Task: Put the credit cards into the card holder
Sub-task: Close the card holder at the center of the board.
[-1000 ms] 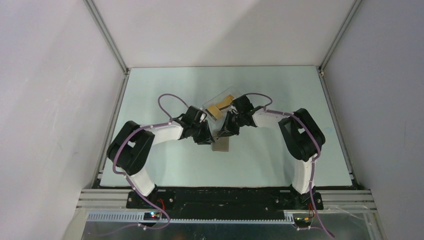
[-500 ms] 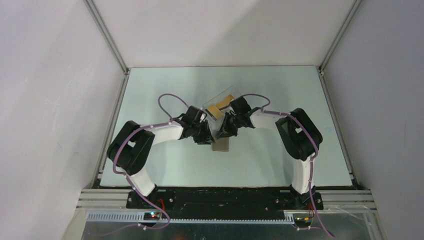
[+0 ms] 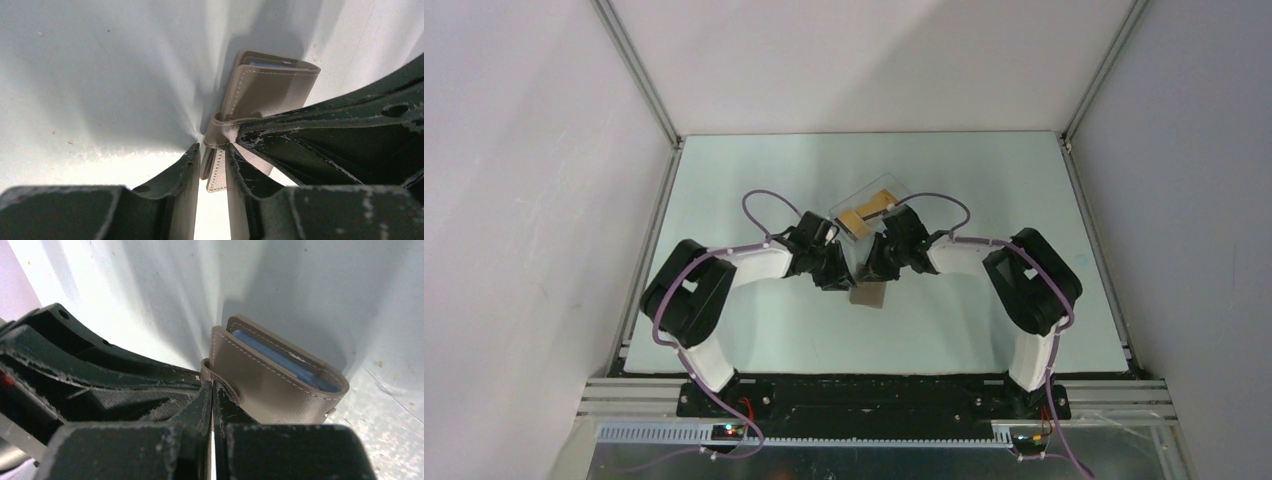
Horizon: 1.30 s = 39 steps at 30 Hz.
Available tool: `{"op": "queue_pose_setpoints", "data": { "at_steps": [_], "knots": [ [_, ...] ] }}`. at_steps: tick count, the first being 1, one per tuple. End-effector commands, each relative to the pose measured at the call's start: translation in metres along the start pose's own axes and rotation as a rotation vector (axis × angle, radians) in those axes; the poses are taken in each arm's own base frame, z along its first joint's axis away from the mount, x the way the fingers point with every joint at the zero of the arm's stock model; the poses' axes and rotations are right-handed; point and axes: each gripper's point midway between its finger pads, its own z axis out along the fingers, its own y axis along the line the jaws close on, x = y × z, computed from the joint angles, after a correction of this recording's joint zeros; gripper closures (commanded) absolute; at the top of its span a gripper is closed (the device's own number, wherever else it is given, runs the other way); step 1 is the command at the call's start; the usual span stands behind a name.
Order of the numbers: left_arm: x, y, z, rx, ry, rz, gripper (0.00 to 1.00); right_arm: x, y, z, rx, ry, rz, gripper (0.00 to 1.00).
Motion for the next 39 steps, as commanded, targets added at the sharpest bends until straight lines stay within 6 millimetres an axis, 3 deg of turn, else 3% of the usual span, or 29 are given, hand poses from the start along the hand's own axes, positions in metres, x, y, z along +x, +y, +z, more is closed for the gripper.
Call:
{"op": "queue_pose_setpoints", "data": {
  "at_steps": [1,4,6,8,14,15,17,22,26,29,39],
  "knots": [
    [0.002,0.004,0.002,-0.033,0.018,-0.029,0.69,-0.002,0.003,-0.014,-0.018,-0.060,-0.048,1.00],
    [0.005,0.010,-0.001,-0.047,0.010,-0.020,0.68,-0.014,0.038,-0.041,-0.129,-0.134,-0.075,1.00],
    [0.006,0.012,-0.006,-0.052,-0.001,-0.010,0.67,-0.017,0.046,-0.056,-0.150,-0.169,-0.066,0.98],
    [0.005,0.013,-0.010,-0.050,-0.020,0.003,0.66,-0.018,0.044,-0.067,-0.156,-0.184,-0.046,0.90],
    [0.002,0.006,-0.029,-0.013,-0.071,0.043,0.59,-0.020,0.011,-0.105,-0.104,-0.200,0.030,0.42],
    [0.002,0.004,-0.032,-0.006,-0.074,0.046,0.58,-0.016,0.005,-0.111,-0.104,-0.203,0.043,0.29],
    [0.000,-0.004,-0.039,0.029,-0.083,0.060,0.56,-0.012,-0.010,-0.115,-0.085,-0.184,0.095,0.20],
    [-0.008,-0.019,-0.051,0.079,-0.107,0.091,0.48,0.011,-0.034,-0.100,-0.046,-0.087,0.191,0.10],
    [-0.009,-0.025,-0.042,0.095,-0.068,0.114,0.45,0.019,-0.040,-0.079,-0.056,-0.022,0.224,0.10],
    [-0.009,-0.018,-0.033,0.069,-0.054,0.124,0.45,0.027,-0.046,-0.063,-0.051,0.033,0.256,0.10],
    [-0.014,-0.011,-0.012,0.028,-0.024,0.149,0.44,0.024,-0.053,-0.036,-0.053,0.060,0.266,0.10]
  ]
}}
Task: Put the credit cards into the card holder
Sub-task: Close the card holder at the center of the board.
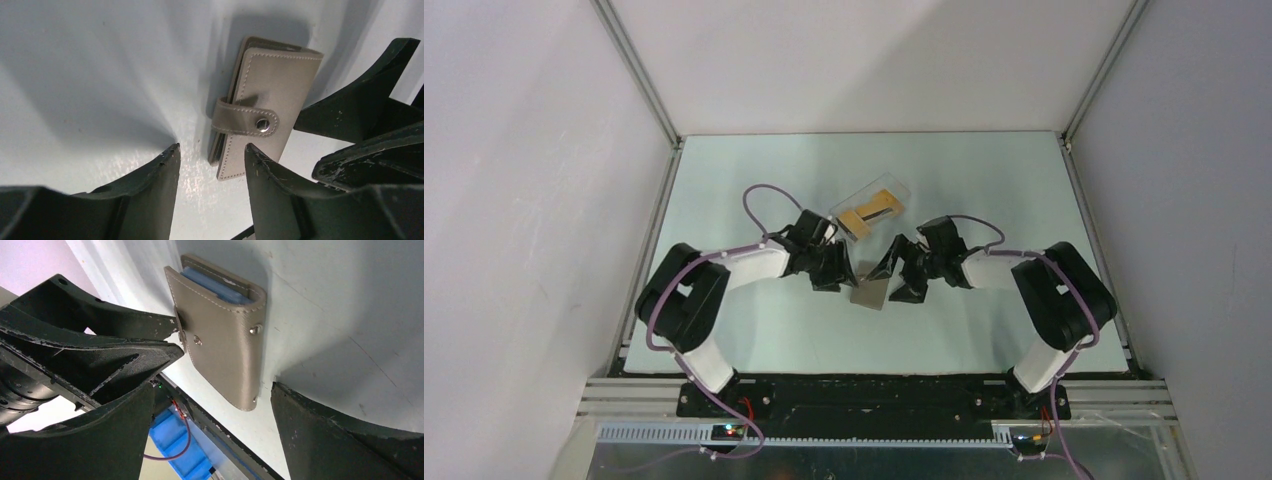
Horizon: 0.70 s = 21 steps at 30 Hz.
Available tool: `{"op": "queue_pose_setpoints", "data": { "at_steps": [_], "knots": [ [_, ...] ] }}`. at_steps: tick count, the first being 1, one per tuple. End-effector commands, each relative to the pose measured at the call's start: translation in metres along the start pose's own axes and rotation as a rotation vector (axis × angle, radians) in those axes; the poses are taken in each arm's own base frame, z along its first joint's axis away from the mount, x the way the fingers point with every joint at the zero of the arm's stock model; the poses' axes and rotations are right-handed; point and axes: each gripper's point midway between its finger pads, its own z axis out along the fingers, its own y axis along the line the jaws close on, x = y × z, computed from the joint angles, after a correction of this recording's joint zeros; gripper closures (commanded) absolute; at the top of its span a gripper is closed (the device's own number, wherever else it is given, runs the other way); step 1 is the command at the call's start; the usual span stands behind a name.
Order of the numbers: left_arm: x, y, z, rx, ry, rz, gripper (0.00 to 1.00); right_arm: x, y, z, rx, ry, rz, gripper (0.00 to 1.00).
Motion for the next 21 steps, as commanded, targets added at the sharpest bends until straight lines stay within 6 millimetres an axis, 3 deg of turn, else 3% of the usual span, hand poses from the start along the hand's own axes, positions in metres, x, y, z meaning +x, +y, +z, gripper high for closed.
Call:
{"op": "queue_pose_setpoints", "data": {
  "at_steps": [1,10,14,19,21],
  "knots": [
    [-0.022,-0.014,0.002,0.032,-0.035,0.052,0.44,-0.003,-0.023,0.015,0.080,-0.011,0.003,0.10],
    [-0.020,-0.012,0.009,0.026,-0.016,0.059,0.47,-0.001,-0.035,0.028,0.143,0.019,0.000,0.23],
    [-0.017,-0.010,0.010,0.021,-0.010,0.058,0.49,0.001,-0.040,0.018,0.201,0.007,-0.024,0.22],
    [-0.019,-0.010,0.007,0.016,-0.027,0.068,0.51,-0.008,-0.018,-0.014,0.189,-0.079,-0.092,0.24],
    [-0.019,-0.010,0.008,0.017,-0.023,0.069,0.52,-0.009,-0.002,-0.019,0.135,-0.086,-0.111,0.33]
  ]
}}
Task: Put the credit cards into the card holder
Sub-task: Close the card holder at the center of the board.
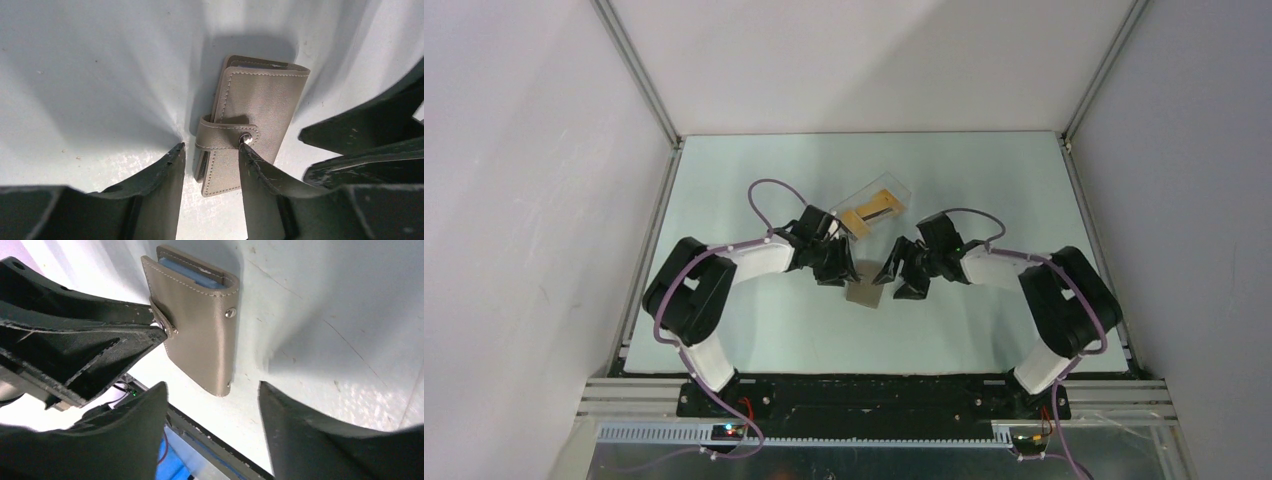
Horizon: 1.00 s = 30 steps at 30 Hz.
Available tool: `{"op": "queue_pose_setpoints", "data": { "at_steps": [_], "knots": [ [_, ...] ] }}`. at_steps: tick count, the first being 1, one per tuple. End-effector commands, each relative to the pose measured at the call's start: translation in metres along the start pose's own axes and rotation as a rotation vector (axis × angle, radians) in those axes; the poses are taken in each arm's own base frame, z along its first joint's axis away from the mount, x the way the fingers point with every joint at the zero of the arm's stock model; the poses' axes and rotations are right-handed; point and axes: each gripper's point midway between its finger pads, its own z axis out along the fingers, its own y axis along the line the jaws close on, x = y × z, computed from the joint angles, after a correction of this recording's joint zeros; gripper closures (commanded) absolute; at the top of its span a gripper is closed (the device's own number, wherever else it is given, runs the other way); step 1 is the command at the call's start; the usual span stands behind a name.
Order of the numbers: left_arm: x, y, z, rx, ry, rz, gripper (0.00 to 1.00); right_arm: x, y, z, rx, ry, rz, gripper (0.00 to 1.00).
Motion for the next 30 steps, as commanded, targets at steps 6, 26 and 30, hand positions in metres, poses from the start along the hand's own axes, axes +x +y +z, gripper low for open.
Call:
{"op": "queue_pose_setpoints", "data": {
  "at_steps": [6,26,30],
  "knots": [
    [-0.004,-0.002,0.000,0.009,-0.010,0.044,0.52,-0.006,0.030,-0.006,-0.075,0.006,-0.051,0.45],
    [-0.003,0.001,0.002,0.002,-0.005,0.049,0.53,-0.015,0.032,0.041,-0.057,0.023,-0.009,0.70],
    [-0.001,0.003,0.004,-0.003,0.001,0.049,0.53,-0.020,0.033,0.046,-0.069,0.009,-0.004,0.71]
  ]
}}
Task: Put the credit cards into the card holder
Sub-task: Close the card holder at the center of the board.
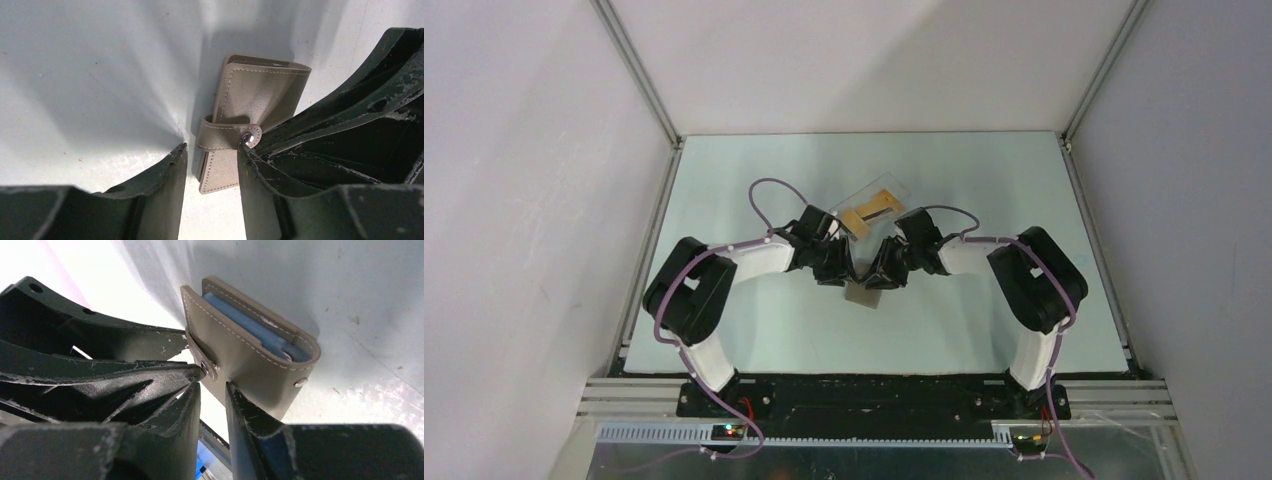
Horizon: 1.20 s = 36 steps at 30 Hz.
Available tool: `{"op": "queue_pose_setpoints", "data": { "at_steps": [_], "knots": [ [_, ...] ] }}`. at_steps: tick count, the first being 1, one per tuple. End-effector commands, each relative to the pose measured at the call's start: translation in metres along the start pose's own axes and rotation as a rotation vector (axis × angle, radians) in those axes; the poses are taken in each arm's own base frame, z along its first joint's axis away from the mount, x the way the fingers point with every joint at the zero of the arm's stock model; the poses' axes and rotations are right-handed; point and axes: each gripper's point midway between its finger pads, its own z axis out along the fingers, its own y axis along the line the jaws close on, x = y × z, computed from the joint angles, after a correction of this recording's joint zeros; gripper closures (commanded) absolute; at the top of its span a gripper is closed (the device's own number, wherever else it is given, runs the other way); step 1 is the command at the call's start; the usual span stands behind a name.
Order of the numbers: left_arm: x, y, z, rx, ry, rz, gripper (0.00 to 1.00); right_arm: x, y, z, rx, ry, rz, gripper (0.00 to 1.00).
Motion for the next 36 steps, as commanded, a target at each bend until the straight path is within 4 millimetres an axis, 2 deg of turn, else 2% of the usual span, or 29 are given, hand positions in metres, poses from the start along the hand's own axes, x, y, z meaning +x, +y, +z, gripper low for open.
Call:
{"op": "queue_pose_setpoints", "data": {
  "at_steps": [1,9,25,36],
  "knots": [
    [-0.001,0.002,0.004,-0.003,0.000,0.028,0.53,-0.021,0.006,0.010,-0.014,-0.074,-0.006,0.72],
    [0.000,0.003,0.004,-0.004,0.003,0.029,0.53,-0.028,0.002,0.011,-0.010,-0.092,0.006,0.79],
    [-0.001,0.002,0.006,-0.006,0.005,0.028,0.54,-0.037,-0.008,0.013,0.009,-0.111,0.017,0.80],
    [-0.002,0.003,0.005,-0.010,-0.002,0.028,0.53,-0.034,-0.016,0.019,0.023,-0.094,0.025,0.96]
  ]
}}
